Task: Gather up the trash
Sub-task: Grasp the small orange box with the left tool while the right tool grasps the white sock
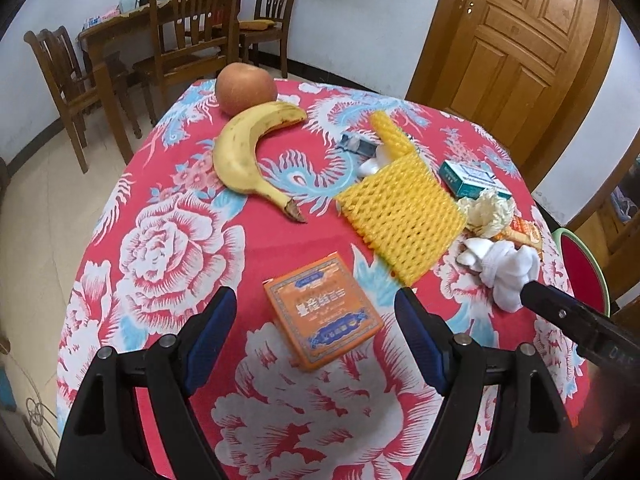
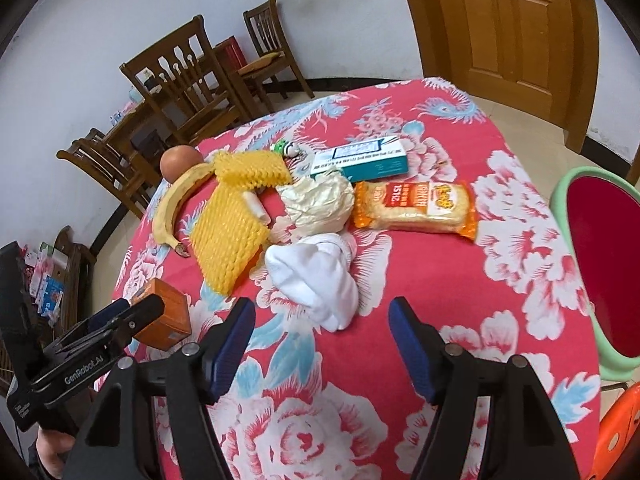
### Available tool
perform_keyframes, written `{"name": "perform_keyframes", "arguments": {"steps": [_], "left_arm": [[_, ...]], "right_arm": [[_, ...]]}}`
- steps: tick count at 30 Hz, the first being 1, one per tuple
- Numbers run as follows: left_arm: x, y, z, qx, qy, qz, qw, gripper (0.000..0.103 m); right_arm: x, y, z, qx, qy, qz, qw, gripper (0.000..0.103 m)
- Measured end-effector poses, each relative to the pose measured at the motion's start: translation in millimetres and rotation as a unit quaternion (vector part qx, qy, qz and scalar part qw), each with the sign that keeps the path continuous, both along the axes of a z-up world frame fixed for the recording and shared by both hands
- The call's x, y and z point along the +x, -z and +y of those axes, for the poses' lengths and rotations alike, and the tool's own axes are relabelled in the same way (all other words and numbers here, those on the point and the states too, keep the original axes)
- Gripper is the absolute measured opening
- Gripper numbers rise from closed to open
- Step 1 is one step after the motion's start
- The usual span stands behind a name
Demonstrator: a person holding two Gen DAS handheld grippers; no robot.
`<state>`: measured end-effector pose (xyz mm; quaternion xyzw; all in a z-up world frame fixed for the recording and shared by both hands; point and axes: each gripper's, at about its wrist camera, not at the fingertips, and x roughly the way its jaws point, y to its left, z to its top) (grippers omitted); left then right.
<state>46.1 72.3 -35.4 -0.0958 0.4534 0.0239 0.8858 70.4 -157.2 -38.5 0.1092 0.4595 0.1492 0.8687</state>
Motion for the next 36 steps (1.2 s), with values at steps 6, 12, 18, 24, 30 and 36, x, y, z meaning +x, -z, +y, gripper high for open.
{"name": "perform_keyframes", "arguments": {"steps": [6, 12, 18, 24, 30, 36], "left_arm": [[2.4, 9.4, 1.2, -0.003, -0.001, 0.010, 0.9999, 0.081], [3.0, 17.3, -2.5, -0.017, 0.013, 0.020, 0.9996, 0.063], [-0.4, 13.2, -5.5, -0.019, 0.020, 0.009, 0.9996, 0.061], [-3.8, -5.1, -18.2, -0.021, 0.042, -0.011, 0.9988, 0.060], [-3.3, -25.5, -39.6, -0.026, 0.074, -0.033, 0.9964, 0.059], [2.3, -38.9, -69.3, -0.031, 0.110, -0.046, 0.9923, 0.059]], "right_arm": [[9.8, 9.1, 6.8, 0.001, -0.006, 0.003, 1.000, 0.069], [18.0, 16.3, 11.7, -0.004, -0.012, 0.009, 1.000, 0.041], [14.5, 15.7, 9.7, -0.006, -0.015, -0.002, 1.000, 0.022], [1.7, 3.0, 2.9, 0.002, -0.020, -0.018, 1.000, 0.020], [-15.2, -12.9, -12.3, 0.012, -0.015, -0.033, 0.999, 0.020], [-33.8, -29.7, -37.9, 0.007, 0.003, -0.051, 0.999, 0.020]]}}
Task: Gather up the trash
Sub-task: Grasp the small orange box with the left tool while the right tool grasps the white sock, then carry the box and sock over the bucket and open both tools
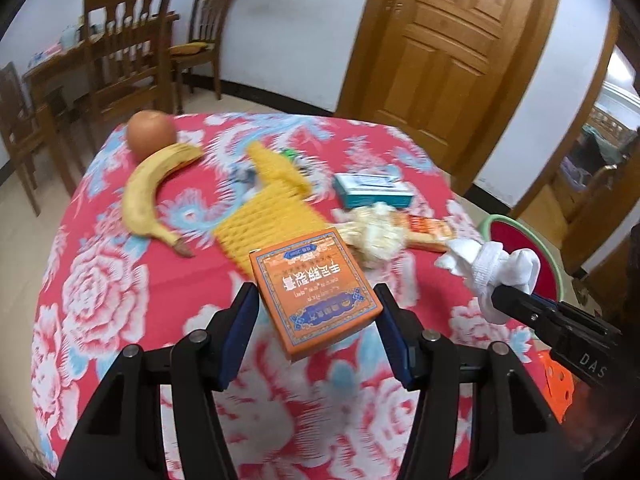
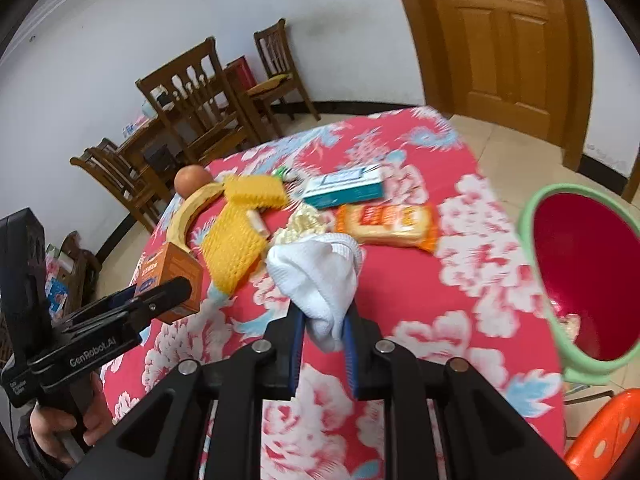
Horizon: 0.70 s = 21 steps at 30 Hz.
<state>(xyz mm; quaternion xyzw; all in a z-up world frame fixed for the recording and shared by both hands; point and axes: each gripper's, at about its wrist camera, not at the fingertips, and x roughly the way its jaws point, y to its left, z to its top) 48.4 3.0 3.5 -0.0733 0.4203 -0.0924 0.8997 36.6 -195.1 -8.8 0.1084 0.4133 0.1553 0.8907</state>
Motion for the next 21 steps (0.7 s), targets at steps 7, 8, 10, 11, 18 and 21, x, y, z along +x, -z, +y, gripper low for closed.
{"name": "perform_keyframes", "arguments": {"steps": [7, 8, 10, 11, 18, 21], "left_arm": [[7.6, -13.0, -40.0, -0.003, 0.047, -0.012, 0.9988, 0.059], [8.1, -15.0, -45.7, -0.004, 0.053, -0.013, 0.9985, 0.059], [11.0, -19.3, -60.4, -0.004, 0.067, -0.017, 0.9976, 0.058], [11.3, -20.2, -64.7, -0.004, 0.072, -0.018, 0.9972, 0.058], [17.2, -27.2, -109.4, -0.005, 0.116, -0.022, 0.9929, 0.057], [20.5, -28.5, -128.1, -0.004, 0.133, -0.022, 0.9909, 0.057]], "right_arm": [[-14.9, -15.3, -41.5, -0.001, 0.046, -0.018, 0.999, 0.020], [-17.0, -16.9, -47.2, 0.001, 0.053, -0.020, 0.998, 0.020], [-19.2, -20.1, -60.5, 0.002, 0.068, -0.024, 0.997, 0.020], [-20.2, -21.5, -67.7, 0.003, 0.076, -0.026, 0.997, 0.020], [-25.5, -26.9, -106.4, 0.006, 0.117, -0.035, 0.992, 0.020], [-26.7, -26.6, -122.3, 0.008, 0.134, -0.035, 0.990, 0.020]]}}
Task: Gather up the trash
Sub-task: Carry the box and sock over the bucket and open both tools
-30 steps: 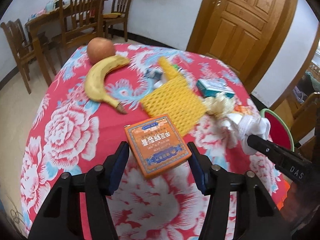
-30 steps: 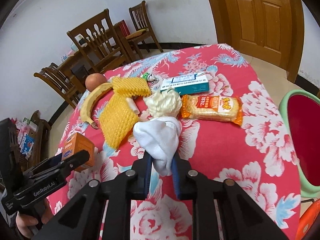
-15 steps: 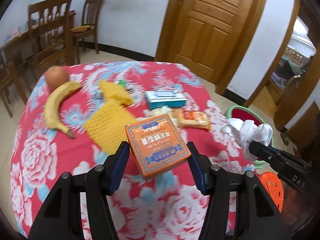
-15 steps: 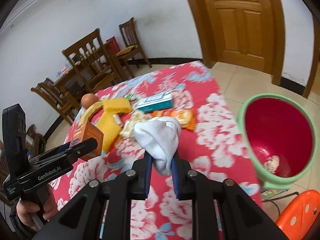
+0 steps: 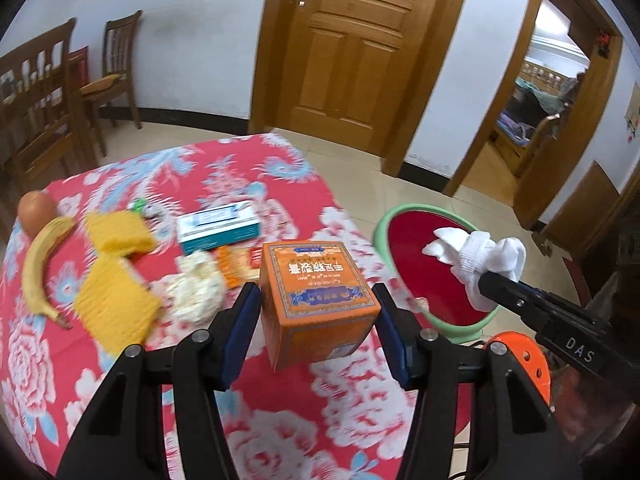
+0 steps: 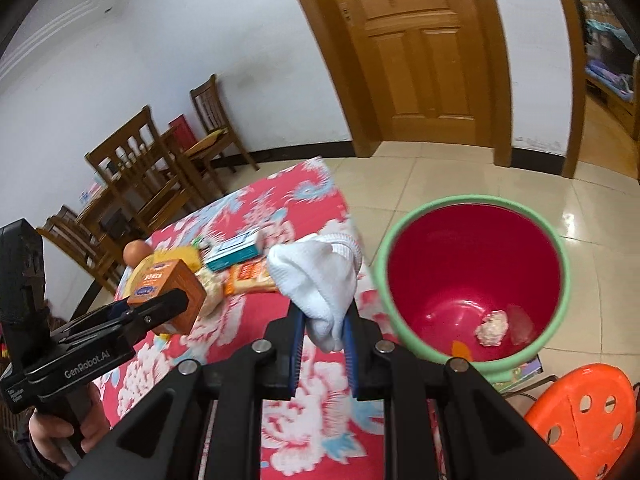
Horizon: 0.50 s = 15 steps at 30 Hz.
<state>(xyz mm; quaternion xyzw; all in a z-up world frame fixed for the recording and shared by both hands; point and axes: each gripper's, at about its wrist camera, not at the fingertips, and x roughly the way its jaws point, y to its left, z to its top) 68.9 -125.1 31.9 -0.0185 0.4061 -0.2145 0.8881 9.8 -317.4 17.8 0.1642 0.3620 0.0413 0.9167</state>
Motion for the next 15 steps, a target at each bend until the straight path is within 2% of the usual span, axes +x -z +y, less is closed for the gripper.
{"name": "perform_keyframes", "arguments": {"steps": [8, 12, 15], "left_arm": [[8.4, 1.3, -46.7, 0.008, 0.041, 0.004, 0.9991, 0.056], [16.1, 6.0, -67.4, 0.010, 0.059, 0.011, 0.9982, 0.047], [22.2, 12.4, -82.8, 0.012, 0.070, 0.019, 0.9973, 0.046]], "right_arm": [[-0.3, 9.0, -35.2, 0.005, 0.040, 0.008, 0.999, 0.020], [2.5, 15.7, -51.7, 0.009, 0.056, 0.015, 0.998, 0.020], [5.5, 21.3, -63.0, 0.007, 0.069, 0.022, 0.997, 0.020]]}}
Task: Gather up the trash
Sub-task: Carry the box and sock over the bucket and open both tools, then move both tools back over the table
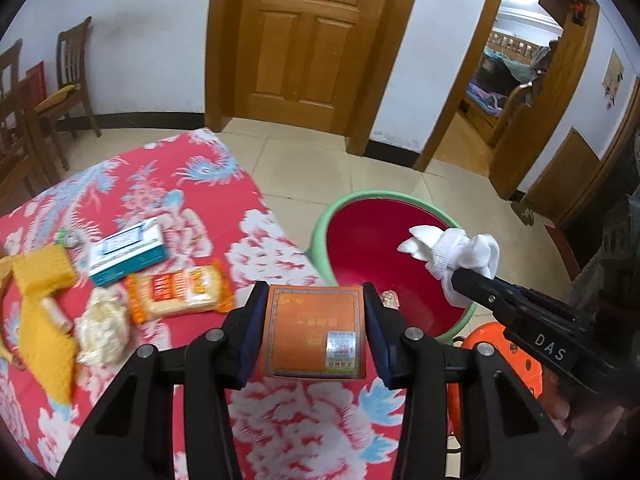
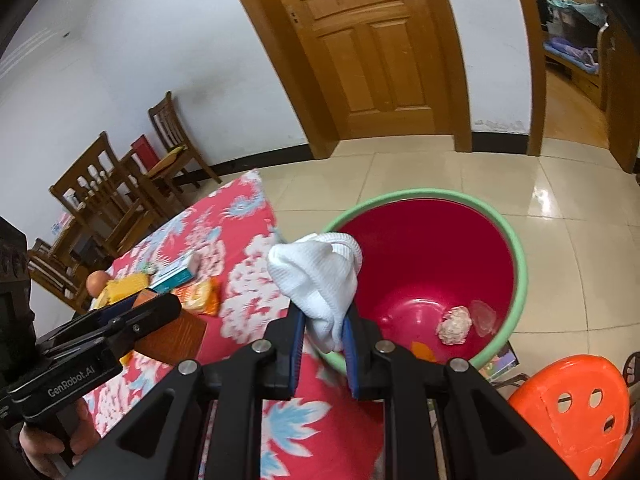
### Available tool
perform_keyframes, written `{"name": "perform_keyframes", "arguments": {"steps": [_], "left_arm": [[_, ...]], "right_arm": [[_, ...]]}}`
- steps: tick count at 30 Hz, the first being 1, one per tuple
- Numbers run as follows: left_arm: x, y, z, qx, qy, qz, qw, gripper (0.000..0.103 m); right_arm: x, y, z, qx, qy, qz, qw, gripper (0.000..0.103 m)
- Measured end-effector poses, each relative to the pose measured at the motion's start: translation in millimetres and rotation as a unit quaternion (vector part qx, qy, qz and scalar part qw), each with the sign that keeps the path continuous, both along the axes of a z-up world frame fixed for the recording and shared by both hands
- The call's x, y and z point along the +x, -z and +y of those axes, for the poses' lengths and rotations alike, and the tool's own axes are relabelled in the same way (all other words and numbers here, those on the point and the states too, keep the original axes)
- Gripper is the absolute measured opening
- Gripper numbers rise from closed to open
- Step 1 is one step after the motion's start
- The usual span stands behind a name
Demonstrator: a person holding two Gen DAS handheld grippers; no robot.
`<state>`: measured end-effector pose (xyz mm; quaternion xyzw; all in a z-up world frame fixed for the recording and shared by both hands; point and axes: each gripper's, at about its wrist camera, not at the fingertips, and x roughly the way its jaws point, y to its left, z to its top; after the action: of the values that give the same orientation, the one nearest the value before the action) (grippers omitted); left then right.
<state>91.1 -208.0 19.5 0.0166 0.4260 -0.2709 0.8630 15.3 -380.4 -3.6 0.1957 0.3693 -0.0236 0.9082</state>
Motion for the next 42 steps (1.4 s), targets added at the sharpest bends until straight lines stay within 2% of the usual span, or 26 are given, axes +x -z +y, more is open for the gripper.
{"name": "perform_keyframes", "arguments": {"steps": [7, 22, 24, 27, 30, 42], "left_arm": [[10.9, 18.2, -28.9, 0.007, 0.017, 0.020, 0.9996, 0.046], [18.6, 29.6, -84.9, 0.008, 0.066, 0.025, 0.9975, 0.046], [20.3, 31.0, -87.6, 0.009, 0.068, 0.025, 0.9973, 0.049], [20.7, 30.9, -90.5, 0.009, 0.067, 0.023, 0.9975, 0.062], [21.3, 29.3, -89.4, 0.011, 0.063, 0.018, 0.9978, 0.062], [18.9, 17.6, -60.1, 0.009, 0.030, 0.007, 0.9995, 0.062]], "right_arm": [[7.4, 17.4, -26.9, 0.008, 0.023, 0.020, 0.999, 0.020], [11.6, 41.6, -67.0, 0.022, 0.068, 0.042, 0.997, 0.023], [11.1, 43.1, -70.3, 0.027, 0.071, 0.043, 0.996, 0.023], [10.3, 44.3, -75.2, 0.032, 0.075, 0.044, 0.996, 0.026], [9.5, 44.0, -76.0, 0.035, 0.077, 0.044, 0.995, 0.033], [1.0, 34.6, -71.8, 0.043, 0.079, 0.032, 0.995, 0.042]]}}
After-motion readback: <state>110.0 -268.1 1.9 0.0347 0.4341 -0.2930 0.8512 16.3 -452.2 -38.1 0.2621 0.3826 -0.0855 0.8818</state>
